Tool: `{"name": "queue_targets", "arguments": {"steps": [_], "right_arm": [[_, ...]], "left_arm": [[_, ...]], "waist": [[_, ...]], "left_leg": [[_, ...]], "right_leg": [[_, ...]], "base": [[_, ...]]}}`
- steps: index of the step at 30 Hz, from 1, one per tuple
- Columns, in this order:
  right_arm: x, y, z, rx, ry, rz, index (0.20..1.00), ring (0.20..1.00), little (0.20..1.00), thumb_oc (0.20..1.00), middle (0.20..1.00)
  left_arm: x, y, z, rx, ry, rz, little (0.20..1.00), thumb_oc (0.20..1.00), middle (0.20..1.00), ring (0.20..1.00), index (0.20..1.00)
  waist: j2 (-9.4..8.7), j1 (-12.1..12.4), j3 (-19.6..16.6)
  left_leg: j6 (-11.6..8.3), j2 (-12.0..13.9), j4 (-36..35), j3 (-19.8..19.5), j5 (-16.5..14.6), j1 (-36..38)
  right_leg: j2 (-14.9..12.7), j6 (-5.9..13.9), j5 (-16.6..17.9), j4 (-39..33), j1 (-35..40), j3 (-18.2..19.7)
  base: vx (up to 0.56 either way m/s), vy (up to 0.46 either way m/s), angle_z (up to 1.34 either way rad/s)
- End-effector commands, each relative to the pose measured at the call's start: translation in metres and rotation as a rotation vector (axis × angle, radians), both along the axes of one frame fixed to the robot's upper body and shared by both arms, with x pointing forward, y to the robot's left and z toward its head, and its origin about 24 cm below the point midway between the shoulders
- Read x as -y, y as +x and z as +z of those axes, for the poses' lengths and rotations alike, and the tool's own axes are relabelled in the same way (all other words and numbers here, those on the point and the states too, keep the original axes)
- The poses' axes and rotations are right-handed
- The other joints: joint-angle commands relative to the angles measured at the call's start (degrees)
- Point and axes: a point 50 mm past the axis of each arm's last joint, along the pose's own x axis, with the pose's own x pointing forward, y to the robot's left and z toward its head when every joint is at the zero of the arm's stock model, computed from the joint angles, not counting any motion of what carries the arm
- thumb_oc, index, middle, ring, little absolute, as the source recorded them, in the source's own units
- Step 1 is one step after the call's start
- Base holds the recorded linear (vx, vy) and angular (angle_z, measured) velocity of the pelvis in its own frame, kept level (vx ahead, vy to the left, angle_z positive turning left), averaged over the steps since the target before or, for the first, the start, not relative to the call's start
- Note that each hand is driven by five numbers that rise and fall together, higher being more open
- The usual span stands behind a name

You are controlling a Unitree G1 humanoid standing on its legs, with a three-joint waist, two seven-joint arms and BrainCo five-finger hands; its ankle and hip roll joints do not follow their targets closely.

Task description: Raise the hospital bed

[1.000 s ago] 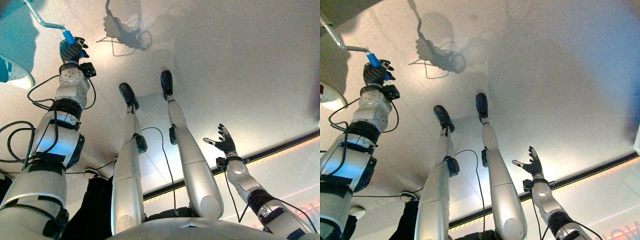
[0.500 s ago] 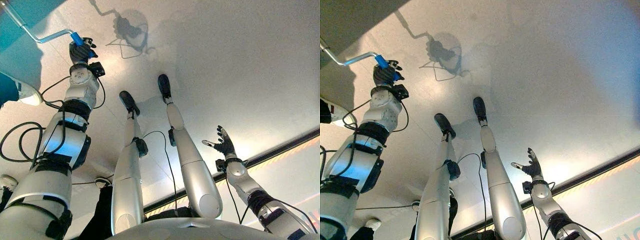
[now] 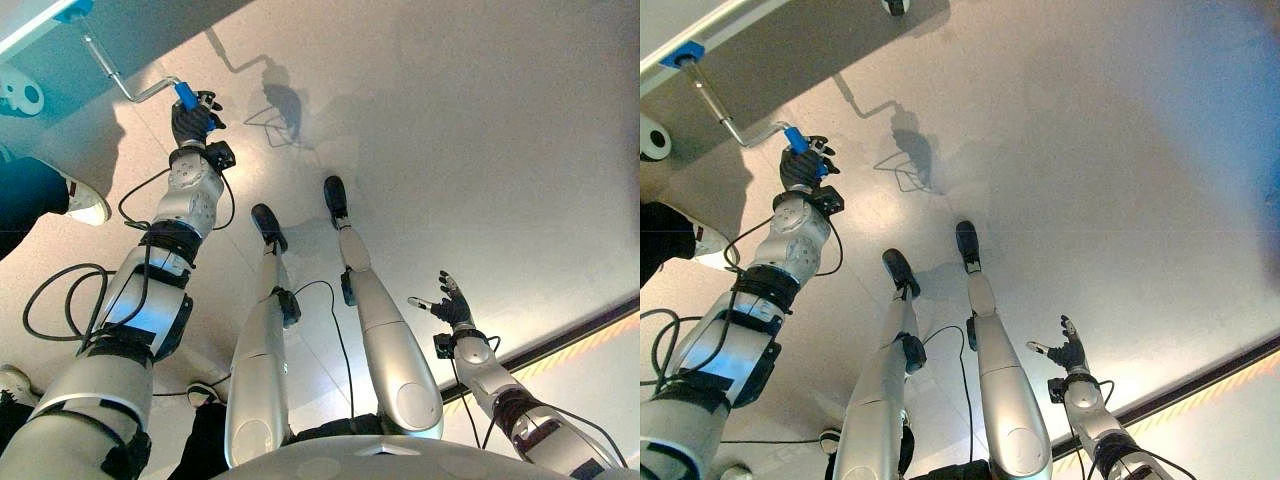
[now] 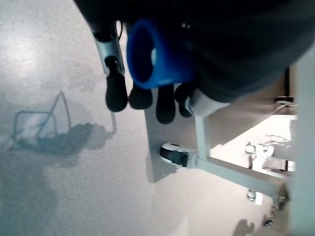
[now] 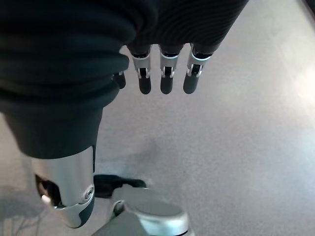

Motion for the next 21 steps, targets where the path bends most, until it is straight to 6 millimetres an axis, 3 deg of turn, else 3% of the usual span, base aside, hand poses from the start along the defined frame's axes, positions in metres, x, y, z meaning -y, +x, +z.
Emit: {"name": "queue_targets", "arguments": {"steps": [1,21], "right_arm": [[0.022,-0.026,-0.012,-0.086,-0.030,-0.065,1.000,1.000,1.000,1.000,1.000],[0.031,-0.031,-0.017,-0.135,-0.029,-0.113,1.000,1.000,1.000,1.000,1.000]], "left_arm": [[0.049,-0.003,0.063,0.305,0.108,-0.198,0.200,0.200,0.200,0.200,0.200],[-0.022,-0.032,0.049,0.331,0.095,-0.079,0.200,0.200,0.200,0.200,0.200]], "waist": [[2.35,1.1,-0.2],[0.82,7.4,-0.2]], "left_leg": [[-3.69,-0.4,0.1,-1.3,-3.2,4.4],[-3.42,-1.9,0.1,-6.8,-3.1,6.5]], "right_leg": [[-0.6,7.12,-1.7,3.1,1.7,-1.4],[-3.3,6.89,-4.7,4.1,7.6,-8.0]], "base": [[0.01,0.015,0.11],[0.02,0.026,0.18]]}}
